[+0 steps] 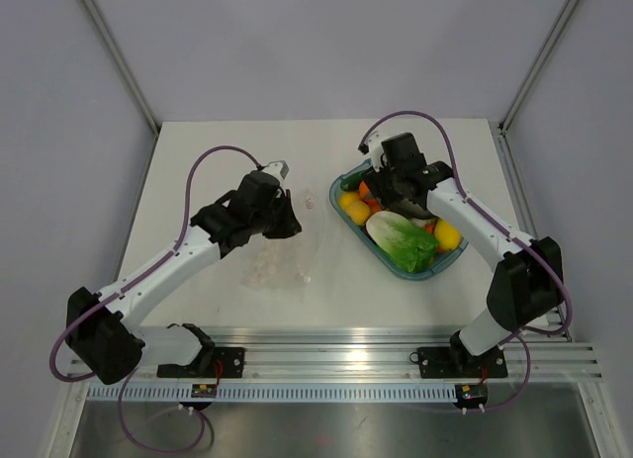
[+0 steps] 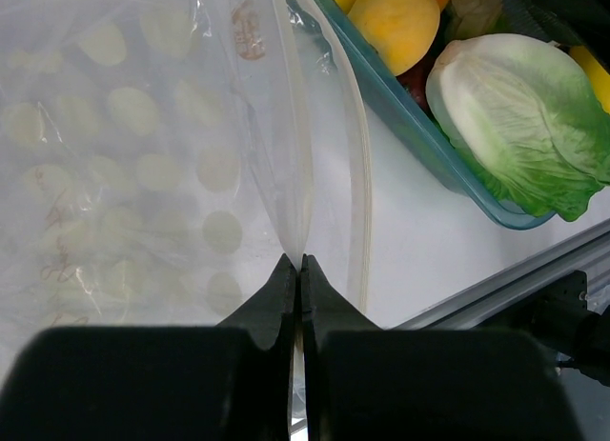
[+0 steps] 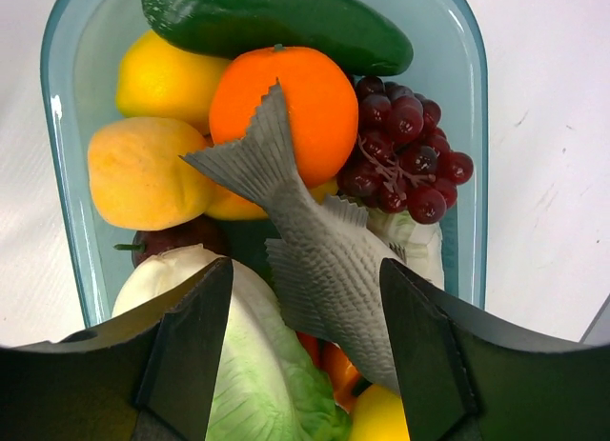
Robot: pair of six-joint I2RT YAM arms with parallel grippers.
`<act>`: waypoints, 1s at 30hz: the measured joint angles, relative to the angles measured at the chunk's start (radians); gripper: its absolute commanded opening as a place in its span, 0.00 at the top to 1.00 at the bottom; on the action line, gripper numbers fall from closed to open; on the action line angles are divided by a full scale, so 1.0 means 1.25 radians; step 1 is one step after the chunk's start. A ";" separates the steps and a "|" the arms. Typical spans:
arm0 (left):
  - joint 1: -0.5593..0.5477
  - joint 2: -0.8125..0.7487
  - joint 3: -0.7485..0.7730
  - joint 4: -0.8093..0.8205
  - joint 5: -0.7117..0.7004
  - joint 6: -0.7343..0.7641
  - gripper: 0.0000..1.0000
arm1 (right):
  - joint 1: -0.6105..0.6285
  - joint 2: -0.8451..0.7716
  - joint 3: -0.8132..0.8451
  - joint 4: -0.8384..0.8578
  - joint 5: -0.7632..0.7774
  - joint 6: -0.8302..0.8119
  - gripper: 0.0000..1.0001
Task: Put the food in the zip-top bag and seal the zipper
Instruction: Pick up the fake fish from the bin.
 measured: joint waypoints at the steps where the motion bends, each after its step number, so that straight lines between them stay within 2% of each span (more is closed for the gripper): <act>1: 0.000 0.000 -0.002 0.000 0.000 0.000 1.00 | 0.000 0.000 0.000 0.002 -0.005 -0.008 0.30; 15: 0.000 -0.007 -0.027 -0.005 0.004 -0.001 1.00 | -0.011 0.080 0.000 -0.009 -0.020 -0.078 0.28; 25: 0.000 -0.009 -0.037 -0.004 0.007 -0.001 1.00 | -0.014 0.097 0.000 -0.003 -0.032 -0.080 0.42; 30: 0.000 -0.009 -0.037 -0.004 0.007 -0.001 1.00 | -0.014 0.097 0.000 0.003 -0.015 -0.080 0.39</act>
